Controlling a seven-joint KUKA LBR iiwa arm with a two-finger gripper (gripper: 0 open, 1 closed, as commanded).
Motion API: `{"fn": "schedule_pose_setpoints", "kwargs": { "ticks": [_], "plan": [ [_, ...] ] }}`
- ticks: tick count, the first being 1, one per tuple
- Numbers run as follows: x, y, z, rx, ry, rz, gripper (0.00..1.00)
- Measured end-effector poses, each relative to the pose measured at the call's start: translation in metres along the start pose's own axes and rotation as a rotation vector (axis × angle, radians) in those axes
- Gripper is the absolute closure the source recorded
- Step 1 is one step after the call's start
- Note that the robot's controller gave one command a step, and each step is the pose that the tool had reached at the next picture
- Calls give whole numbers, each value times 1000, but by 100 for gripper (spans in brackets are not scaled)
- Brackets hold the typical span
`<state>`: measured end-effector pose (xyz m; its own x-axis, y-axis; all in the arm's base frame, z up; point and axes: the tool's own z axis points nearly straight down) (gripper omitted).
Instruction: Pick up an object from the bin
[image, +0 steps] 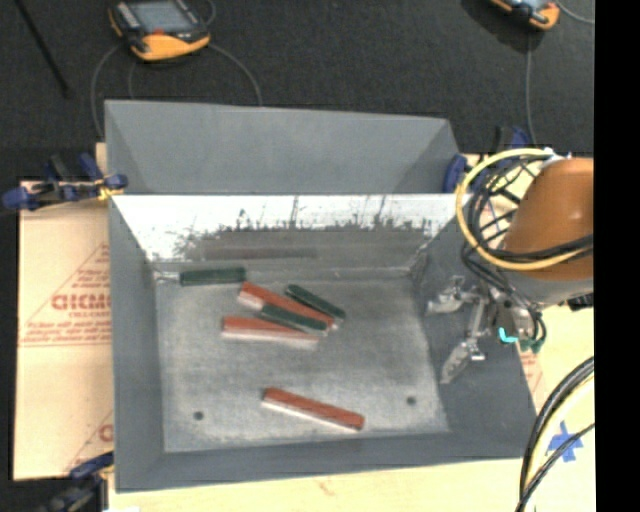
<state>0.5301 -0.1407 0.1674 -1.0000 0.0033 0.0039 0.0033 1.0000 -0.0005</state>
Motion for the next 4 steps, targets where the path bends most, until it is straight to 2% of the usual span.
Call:
{"fn": "schedule_pose_setpoints", "kwargs": {
  "ticks": [1,2,3,4],
  "plan": [
    [-2,0,-4,2,-7,-3,0],
    [-5,26,15,5,-12,-109,0],
    [8,56,42,-1,-8,-189,0],
    [3,78,23,-1,-6,-29,0]
  ]
}}
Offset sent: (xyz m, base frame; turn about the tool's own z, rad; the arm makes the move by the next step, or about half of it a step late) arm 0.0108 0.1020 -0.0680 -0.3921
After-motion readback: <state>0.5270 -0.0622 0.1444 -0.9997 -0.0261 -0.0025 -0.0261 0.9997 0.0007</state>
